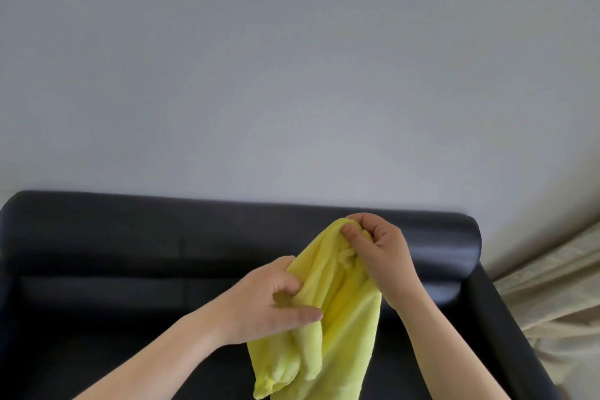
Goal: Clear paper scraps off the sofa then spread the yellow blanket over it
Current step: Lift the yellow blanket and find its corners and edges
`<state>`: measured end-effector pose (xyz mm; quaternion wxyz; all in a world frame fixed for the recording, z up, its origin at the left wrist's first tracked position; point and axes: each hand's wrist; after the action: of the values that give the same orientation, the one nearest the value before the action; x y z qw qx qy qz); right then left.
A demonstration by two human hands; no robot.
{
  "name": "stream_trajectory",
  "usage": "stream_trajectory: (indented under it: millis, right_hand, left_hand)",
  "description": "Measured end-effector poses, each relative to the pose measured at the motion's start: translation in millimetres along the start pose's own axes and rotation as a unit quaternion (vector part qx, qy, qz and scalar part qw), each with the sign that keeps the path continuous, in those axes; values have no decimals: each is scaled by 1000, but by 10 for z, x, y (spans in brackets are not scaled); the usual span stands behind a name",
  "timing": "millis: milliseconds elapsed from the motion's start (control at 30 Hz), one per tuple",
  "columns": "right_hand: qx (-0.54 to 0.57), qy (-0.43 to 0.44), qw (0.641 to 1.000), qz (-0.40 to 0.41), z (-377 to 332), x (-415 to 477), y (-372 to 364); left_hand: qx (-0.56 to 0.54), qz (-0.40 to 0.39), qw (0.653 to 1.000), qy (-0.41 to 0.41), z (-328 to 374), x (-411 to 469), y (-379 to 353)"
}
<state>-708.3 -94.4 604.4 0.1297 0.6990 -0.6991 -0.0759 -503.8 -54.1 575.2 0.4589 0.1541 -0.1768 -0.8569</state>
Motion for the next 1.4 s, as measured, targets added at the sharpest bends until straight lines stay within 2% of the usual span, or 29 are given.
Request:
stream_trajectory:
  millis: [133, 267, 333, 433, 500, 567, 667, 800, 900, 1100, 1233, 1300, 1400]
  right_hand:
    - [-31, -16, 998, 53, 94, 111, 153]
    - [-43, -2, 997, 58, 114, 161, 237]
    - [-51, 12, 998, 45, 89, 145, 238]
    - [-56, 25, 997, 45, 58, 123, 268]
    - [-52, 30, 997, 40, 50, 106, 309]
    - [-47, 34, 998, 35, 44, 90, 348]
    - [-44, 37, 998, 38, 27, 91, 408]
    - [-29, 34, 999, 29, 13, 98, 451]
    - [-34, 35, 998, 48, 36, 113, 448]
    - [-34, 35, 995, 82, 101, 125, 512]
    - [-18, 31, 997, 70, 107, 110, 511]
    - [-17, 26, 997, 66, 116, 114, 516]
    - [-24, 13, 997, 70, 179, 120, 529]
  left_hand:
    - [30, 17, 999, 20, -94, -114, 302]
    - [52, 46, 995, 67, -235, -133, 540]
    - [56, 93, 991, 71, -306, -137, 570]
    - [38, 212, 976, 34, -341, -150, 554]
    - [-15, 268, 963, 1, -313, -157, 538]
    - [-79, 288, 954, -30, -298, -164, 540]
    - [-118, 295, 946, -63, -262, -177, 595]
    - [-38, 298, 950, -85, -164, -152, 601]
    - [35, 252, 963, -89, -111, -122, 571]
    - [79, 170, 980, -62, -192, -87, 538]
    - [101, 219, 964, -109, -232, -106, 498]
    - [67, 257, 953, -145, -183, -112, 486]
    - [30, 245, 955, -165, -119, -111, 472]
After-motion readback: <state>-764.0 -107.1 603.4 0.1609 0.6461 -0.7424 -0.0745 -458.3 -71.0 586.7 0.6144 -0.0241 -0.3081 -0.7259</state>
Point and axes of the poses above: each hand's wrist, its own x-axis towards the middle knuckle, its own y-axis out of the back of the hand, z = x × y, and after that the axes turned 2 degrees about -z, right-handed
